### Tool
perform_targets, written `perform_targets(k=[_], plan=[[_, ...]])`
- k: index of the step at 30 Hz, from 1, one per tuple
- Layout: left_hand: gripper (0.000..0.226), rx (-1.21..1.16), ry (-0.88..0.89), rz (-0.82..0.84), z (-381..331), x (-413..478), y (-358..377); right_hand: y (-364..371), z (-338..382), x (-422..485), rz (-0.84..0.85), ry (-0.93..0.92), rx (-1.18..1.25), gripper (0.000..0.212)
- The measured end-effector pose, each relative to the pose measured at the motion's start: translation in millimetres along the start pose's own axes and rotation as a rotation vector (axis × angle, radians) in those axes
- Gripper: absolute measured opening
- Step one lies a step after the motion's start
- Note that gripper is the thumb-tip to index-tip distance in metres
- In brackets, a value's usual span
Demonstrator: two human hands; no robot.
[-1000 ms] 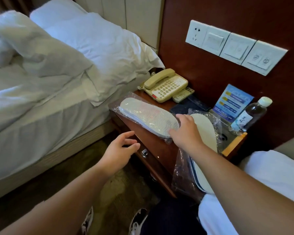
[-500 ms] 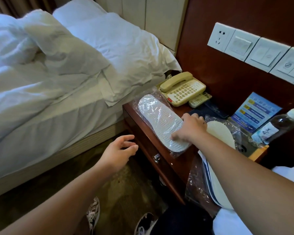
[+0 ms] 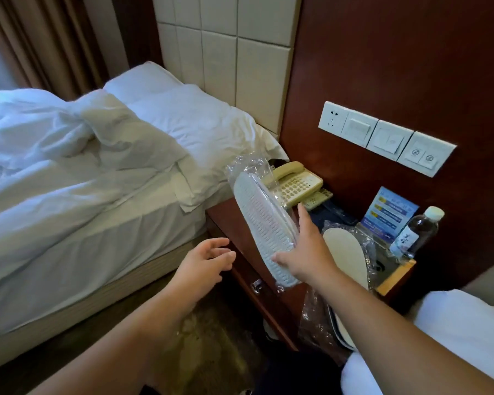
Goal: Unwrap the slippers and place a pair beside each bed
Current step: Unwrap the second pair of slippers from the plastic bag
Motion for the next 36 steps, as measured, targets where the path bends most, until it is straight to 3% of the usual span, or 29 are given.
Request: perform_targets(k=[7, 11, 14, 18, 21, 26, 32, 34, 36], plan=[[0.058, -0.184, 0.111, -0.006, -81.7, -34.5, 9.1, -26.9, 57.3, -58.5, -0.152, -0.282, -0.097, 0.092], [0.081, -0.302, 0.147, -0.012, -115.8, -53.4, 8.7, -38.1, 90.9, -96.8, -0.26, -0.437, -0.18, 0.09], [0.097, -0.365, 0.153, -0.03, -127.2, -65.7, 6.6, -37.0, 114.3, -122.2, -0.243, -0.559, -0.227, 0.093], [0.074, -0.31, 0.152, -0.138, -128.9, -78.6, -6.5, -25.8, 136.1, -143.4, -0.095, -0.669, -0.282, 0.096], [0.057, -0.248, 0.166, -0.16, -128.1, -83.1, -17.2, -31.1, 144.7, -147.7, 0.002, -0.669, -0.219, 0.081], [0.054, 0.031, 0.261, -0.006, -136.9, -91.3, -19.2, -84.5, 168.8, -145.1, -0.12, -0.667, -0.069, 0.045], [0.047, 0.23, 0.283, 0.144, -129.7, -96.9, -20.3, -168.1, 202.4, -135.6, -0.372, -0.691, 0.09, 0.027], [0.043, 0.259, 0.306, 0.182, -130.9, -102.4, -20.4, -177.4, 206.0, -129.3, -0.321, -0.658, 0.114, 0.027], [0.044, 0.28, 0.32, 0.202, -131.4, -106.9, -21.5, -173.8, 201.9, -118.5, -0.154, -0.551, 0.142, 0.03]])
Point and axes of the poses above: each hand's wrist, its own x-axis towards the middle knuckle, its own y-axis out of the palm, z = x × y, the point moved 10 cm from there along x, towards the middle knuckle, and after that the axes turned 6 degrees about x, right-handed, at the moved point
